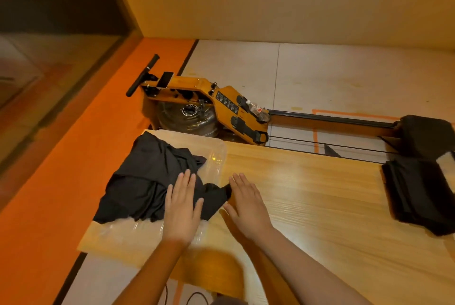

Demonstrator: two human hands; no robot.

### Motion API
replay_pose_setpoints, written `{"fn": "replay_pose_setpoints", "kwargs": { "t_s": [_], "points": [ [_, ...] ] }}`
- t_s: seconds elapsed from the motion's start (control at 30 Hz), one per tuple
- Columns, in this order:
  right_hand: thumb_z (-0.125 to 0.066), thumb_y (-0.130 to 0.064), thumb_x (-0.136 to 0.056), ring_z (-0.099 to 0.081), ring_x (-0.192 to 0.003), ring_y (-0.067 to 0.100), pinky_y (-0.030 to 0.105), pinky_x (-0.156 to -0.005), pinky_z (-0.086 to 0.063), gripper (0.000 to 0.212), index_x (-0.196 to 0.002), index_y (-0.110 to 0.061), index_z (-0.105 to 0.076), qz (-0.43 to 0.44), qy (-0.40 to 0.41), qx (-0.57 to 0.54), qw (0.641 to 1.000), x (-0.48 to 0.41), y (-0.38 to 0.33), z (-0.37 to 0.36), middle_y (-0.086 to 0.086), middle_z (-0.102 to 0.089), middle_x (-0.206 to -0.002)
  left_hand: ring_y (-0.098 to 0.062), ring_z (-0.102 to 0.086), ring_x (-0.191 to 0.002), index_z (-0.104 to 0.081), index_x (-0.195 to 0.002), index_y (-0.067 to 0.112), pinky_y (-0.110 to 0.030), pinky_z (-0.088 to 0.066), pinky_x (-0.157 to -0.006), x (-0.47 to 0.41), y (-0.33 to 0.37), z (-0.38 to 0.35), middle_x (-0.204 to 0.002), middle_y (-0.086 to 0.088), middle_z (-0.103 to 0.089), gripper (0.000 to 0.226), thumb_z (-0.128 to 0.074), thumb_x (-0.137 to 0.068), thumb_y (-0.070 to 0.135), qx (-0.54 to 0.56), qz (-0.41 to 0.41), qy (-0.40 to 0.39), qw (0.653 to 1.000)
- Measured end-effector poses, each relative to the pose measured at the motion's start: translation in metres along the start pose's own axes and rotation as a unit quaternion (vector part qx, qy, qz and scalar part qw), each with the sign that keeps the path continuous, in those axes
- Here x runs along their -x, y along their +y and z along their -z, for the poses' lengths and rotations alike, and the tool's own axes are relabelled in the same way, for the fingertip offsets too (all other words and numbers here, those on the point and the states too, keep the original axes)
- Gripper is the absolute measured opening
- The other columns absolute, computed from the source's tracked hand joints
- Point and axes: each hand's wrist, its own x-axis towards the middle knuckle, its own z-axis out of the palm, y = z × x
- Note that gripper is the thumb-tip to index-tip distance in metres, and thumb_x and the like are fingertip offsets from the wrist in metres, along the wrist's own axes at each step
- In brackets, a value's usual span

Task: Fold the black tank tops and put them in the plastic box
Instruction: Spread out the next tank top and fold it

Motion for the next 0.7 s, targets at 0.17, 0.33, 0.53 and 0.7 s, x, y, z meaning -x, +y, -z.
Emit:
{"fn": "replay_pose_setpoints", "kwargs": {
  "t_s": [0.17,0.33,0.53,0.7],
  "points": [
    [-0.042,-0.048,-0.098,-0.009,-0.148,0.019,0.029,-0.115,0.001,0.065,-0.152,-0.017,-0.022,0.041,-0.003,-0.028,0.999,-0.037,-0.056,-0.028,0.003,-0.018,-0.16,-0.017,-0.015,-0.147,-0.028,-0.15,0.014,-0.034,-0.014,-0.117,-0.008,-0.054,0.012,-0.159,-0.001,-0.022,0.067,-0.056,-0.095,0.038,0.084,0.059,-0.015,0.995],
    [-0.048,-0.045,-0.097,-0.022,-0.145,0.022,0.035,-0.116,-0.017,0.052,-0.139,-0.015,-0.048,0.031,0.015,-0.076,0.996,-0.067,-0.094,-0.046,0.004,-0.034,-0.153,-0.012,-0.045,-0.124,-0.062,-0.112,0.016,-0.028,-0.04,-0.104,-0.024,-0.076,0.024,-0.127,0.003,-0.056,0.019,-0.062,-0.093,0.018,0.192,0.034,-0.002,0.981],
    [-0.057,-0.03,-0.094,-0.042,-0.112,0.012,0.024,-0.096,-0.035,0.017,-0.097,-0.015,-0.064,-0.004,0.107,-0.195,0.975,-0.082,-0.118,-0.035,-0.002,-0.055,-0.114,-0.006,-0.057,-0.084,-0.062,-0.096,0.023,-0.02,-0.046,-0.07,-0.029,-0.078,0.053,-0.09,0.011,-0.06,0.005,-0.061,-0.093,0.019,0.279,0.019,-0.01,0.96],
    [-0.052,-0.024,-0.098,-0.051,-0.075,0.01,0.029,-0.073,-0.042,0.016,-0.083,-0.017,-0.053,-0.058,0.086,-0.35,0.931,-0.078,-0.112,0.002,-0.002,-0.054,-0.078,0.003,-0.054,-0.107,-0.06,-0.112,0.028,-0.008,-0.041,-0.088,-0.032,-0.076,0.065,-0.112,0.02,-0.056,0.018,-0.058,-0.094,0.023,0.337,0.028,0.026,0.941]
  ]
}}
